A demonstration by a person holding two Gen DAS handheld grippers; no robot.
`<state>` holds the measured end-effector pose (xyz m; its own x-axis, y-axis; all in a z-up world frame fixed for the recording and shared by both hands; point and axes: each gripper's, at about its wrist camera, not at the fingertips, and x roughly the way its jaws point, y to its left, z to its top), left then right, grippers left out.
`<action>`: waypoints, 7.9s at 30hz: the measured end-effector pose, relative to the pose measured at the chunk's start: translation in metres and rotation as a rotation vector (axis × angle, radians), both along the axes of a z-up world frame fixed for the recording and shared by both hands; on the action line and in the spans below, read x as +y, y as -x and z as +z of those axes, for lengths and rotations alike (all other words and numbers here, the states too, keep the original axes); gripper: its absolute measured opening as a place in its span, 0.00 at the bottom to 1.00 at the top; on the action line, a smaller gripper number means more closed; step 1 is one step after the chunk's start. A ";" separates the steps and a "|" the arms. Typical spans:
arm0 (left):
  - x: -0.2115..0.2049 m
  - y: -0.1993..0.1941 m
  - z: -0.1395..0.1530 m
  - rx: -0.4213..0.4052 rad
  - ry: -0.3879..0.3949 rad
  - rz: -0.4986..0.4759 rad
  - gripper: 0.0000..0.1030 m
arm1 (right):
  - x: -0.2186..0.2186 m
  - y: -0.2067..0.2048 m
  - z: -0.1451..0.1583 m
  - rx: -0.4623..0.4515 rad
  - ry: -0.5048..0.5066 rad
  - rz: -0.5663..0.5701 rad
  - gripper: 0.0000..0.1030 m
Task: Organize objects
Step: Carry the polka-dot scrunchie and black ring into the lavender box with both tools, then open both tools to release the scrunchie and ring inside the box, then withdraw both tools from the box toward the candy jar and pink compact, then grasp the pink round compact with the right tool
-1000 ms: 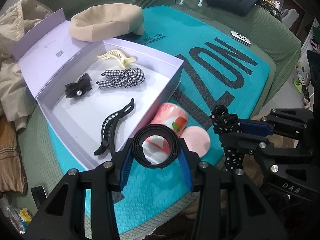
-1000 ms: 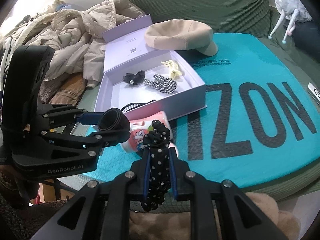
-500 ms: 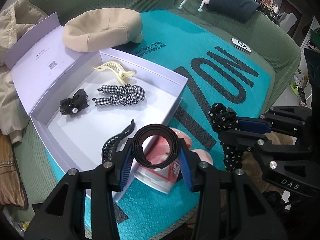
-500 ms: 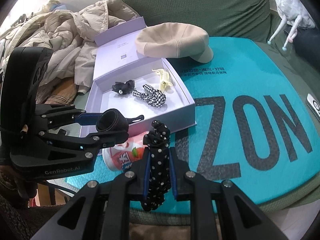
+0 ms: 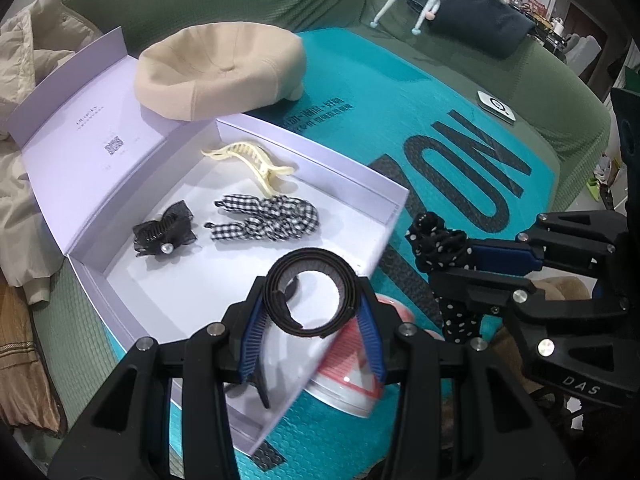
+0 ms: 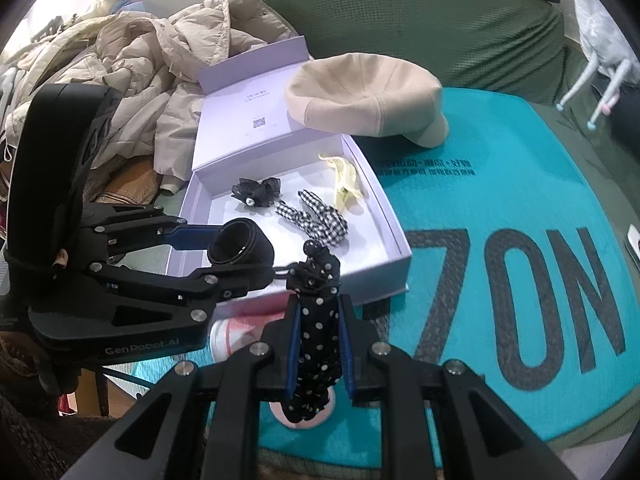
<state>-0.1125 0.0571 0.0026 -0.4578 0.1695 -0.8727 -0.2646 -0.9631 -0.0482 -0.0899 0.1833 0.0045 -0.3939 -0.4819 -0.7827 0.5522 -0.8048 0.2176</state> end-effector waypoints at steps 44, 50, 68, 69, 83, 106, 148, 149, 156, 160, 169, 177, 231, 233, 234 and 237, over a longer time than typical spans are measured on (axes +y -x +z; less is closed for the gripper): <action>-0.081 0.055 -0.031 0.006 0.076 0.216 0.40 | -0.077 0.077 0.006 0.136 0.029 0.097 0.16; -0.089 0.056 -0.037 0.002 0.085 0.247 0.40 | -0.089 0.083 0.005 0.152 0.012 0.111 0.16; -0.095 0.061 -0.049 0.012 0.130 0.296 0.40 | -0.112 0.102 -0.019 0.124 -0.057 0.153 0.16; -0.095 0.062 -0.050 0.009 0.133 0.296 0.40 | -0.113 0.104 -0.021 0.117 -0.062 0.155 0.16; -0.096 0.070 -0.057 0.015 0.136 0.300 0.40 | -0.125 0.124 -0.041 0.058 -0.093 0.173 0.16; -0.085 0.063 -0.062 0.007 0.149 0.293 0.58 | -0.128 0.120 -0.044 0.055 -0.136 0.174 0.40; -0.064 0.005 0.046 0.188 0.094 0.326 0.72 | -0.057 0.071 0.055 0.222 -0.111 0.010 0.57; -0.063 0.004 0.048 0.188 0.094 0.327 0.74 | -0.055 0.069 0.056 0.222 -0.113 0.006 0.57; -0.055 -0.007 0.060 0.186 0.091 0.338 0.77 | -0.042 0.057 0.067 0.214 -0.112 -0.008 0.59; -0.046 -0.016 0.068 0.200 0.100 0.335 0.79 | -0.035 0.050 0.071 0.218 -0.114 -0.015 0.59; -0.035 -0.036 0.079 0.240 0.114 0.326 0.81 | -0.016 0.031 0.077 0.221 -0.113 -0.030 0.59; -0.029 -0.054 0.077 0.240 0.088 0.310 0.81 | -0.002 0.012 0.074 0.212 -0.120 -0.037 0.61; 0.009 -0.105 -0.037 0.009 0.042 0.143 0.81 | 0.009 -0.044 -0.051 -0.046 -0.103 0.031 0.61; 0.007 -0.105 -0.037 0.014 0.025 0.148 0.81 | 0.007 -0.043 -0.056 -0.056 -0.098 0.046 0.61; 0.006 -0.104 -0.037 0.016 0.026 0.149 0.81 | 0.006 -0.042 -0.059 -0.058 -0.096 0.043 0.61; 0.004 -0.102 -0.039 0.010 0.007 0.149 0.81 | 0.003 -0.040 -0.068 -0.058 -0.112 0.050 0.61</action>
